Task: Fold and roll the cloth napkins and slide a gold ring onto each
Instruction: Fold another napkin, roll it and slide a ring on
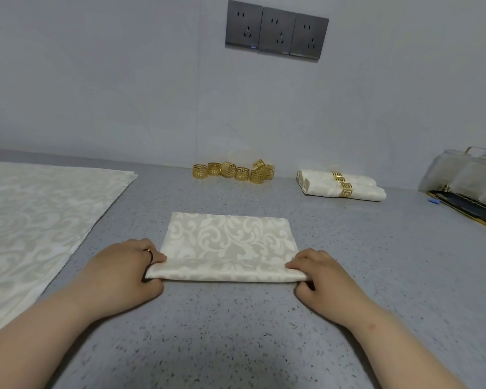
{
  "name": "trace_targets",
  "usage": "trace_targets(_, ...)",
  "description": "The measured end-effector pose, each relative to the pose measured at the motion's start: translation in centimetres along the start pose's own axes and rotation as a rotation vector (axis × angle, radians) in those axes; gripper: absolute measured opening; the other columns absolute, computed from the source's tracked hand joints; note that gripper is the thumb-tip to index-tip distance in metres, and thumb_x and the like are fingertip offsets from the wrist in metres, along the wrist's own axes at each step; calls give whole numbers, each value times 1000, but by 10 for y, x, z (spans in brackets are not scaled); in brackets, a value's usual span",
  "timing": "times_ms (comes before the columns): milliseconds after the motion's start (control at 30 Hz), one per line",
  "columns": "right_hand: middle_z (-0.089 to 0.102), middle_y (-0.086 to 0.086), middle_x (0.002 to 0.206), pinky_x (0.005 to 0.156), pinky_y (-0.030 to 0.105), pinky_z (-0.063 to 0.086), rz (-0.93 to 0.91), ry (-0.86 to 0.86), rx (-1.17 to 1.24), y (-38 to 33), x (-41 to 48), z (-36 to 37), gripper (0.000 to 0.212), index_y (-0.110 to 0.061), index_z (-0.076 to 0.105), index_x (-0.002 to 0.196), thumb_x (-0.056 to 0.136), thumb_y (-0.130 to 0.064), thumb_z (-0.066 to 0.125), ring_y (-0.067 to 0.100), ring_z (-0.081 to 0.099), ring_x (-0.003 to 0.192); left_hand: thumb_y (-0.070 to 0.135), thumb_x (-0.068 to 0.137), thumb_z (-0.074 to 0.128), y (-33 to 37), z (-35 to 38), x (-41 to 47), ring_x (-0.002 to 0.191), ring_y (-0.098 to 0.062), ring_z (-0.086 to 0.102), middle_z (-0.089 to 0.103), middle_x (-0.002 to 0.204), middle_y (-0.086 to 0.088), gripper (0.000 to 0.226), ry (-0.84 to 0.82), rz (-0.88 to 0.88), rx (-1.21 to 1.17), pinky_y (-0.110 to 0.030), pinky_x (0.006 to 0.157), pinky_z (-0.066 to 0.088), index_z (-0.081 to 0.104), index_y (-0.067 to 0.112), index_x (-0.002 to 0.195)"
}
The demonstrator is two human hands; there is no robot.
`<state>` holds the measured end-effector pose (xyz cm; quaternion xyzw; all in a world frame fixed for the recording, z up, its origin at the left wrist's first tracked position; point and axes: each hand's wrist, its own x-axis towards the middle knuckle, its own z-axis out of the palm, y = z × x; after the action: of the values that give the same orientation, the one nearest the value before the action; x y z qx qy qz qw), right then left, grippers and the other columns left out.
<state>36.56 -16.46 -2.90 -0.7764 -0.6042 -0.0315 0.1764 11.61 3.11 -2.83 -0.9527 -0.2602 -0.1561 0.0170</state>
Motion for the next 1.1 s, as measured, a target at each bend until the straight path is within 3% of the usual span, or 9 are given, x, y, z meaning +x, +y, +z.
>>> trace_targets(100, 57, -6, 110, 79, -2, 27, 80, 8, 129, 4, 3, -1, 30, -15, 63, 110, 87, -16, 44, 6, 42, 99, 40, 85, 46, 2, -6, 9, 86, 2, 50, 51, 103, 22, 17, -72, -96, -80, -9, 61, 32, 58, 44, 97)
trace_targets(133, 59, -7, 103, 77, -1, 29, 121, 12, 205, 5, 3, -3, 26, -16, 65, 103, 88, -12, 44, 6, 45, 96, 32, 87, 50, 0, -7, 10, 79, 2, 50, 52, 97, 21, 14, -67, -113, -145, -8, 59, 32, 54, 44, 81)
trace_targets(267, 58, -15, 83, 61, 7, 37, 279, 30, 464, 5, 3, -9, 32, -29, 62, 80, 88, -3, 46, -2, 50, 72, 25, 85, 61, -4, 1, 8, 79, -2, 56, 59, 86, 13, 17, 17, -240, -504, -12, 65, 38, 58, 33, 70)
trace_targets(433, 52, -6, 61, 51, 5, 36, 361, 65, 540, 5, 1, -13, 28, -17, 61, 70, 89, -4, 45, -7, 46, 48, 39, 81, 65, 1, 2, 3, 74, -13, 56, 59, 78, 4, 20, 40, -300, -596, -21, 65, 38, 60, 24, 68)
trace_targets(633, 46, -1, 60, 49, 13, 31, 412, 154, 617, 0, -1, -16, 29, -14, 54, 65, 88, -1, 43, 8, 39, 55, 26, 82, 65, 7, -4, 2, 41, -8, 33, 35, 45, 4, 53, 168, -384, -757, -18, 45, 22, 36, 18, 39)
trace_targets(733, 48, 3, 63, 44, 19, 35, 456, 162, 686, -3, 1, -12, 26, -15, 55, 71, 90, -3, 42, 14, 40, 54, 46, 78, 65, 9, -2, 4, 42, -8, 29, 32, 44, 4, 51, 105, -430, -787, -24, 51, 22, 41, 10, 50)
trace_targets(900, 48, 1, 62, 41, 11, 32, 484, 249, 630, -6, 11, -3, 12, -17, 56, 89, 92, -10, 47, 11, 40, 54, 33, 83, 63, 15, 1, 10, 55, -12, 49, 51, 50, 6, 17, 189, -533, -683, -24, 53, 31, 56, 18, 83)
trace_targets(1000, 46, -4, 64, 50, 15, 32, 479, 272, 480, -5, 15, 4, 25, -14, 50, 116, 91, -15, 52, 6, 42, 58, 39, 83, 61, 17, 2, 12, 61, -10, 51, 53, 62, 2, 35, 151, -533, -509, -25, 52, 32, 46, 24, 111)
trace_targets(1100, 43, -6, 82, 60, 19, 34, 422, 287, 300, -7, 14, 5, 37, -12, 43, 123, 89, -16, 55, 7, 43, 68, 35, 83, 62, 19, 4, 11, 68, -18, 53, 55, 75, 1, 40, 196, -488, -333, -27, 55, 33, 47, 19, 117)
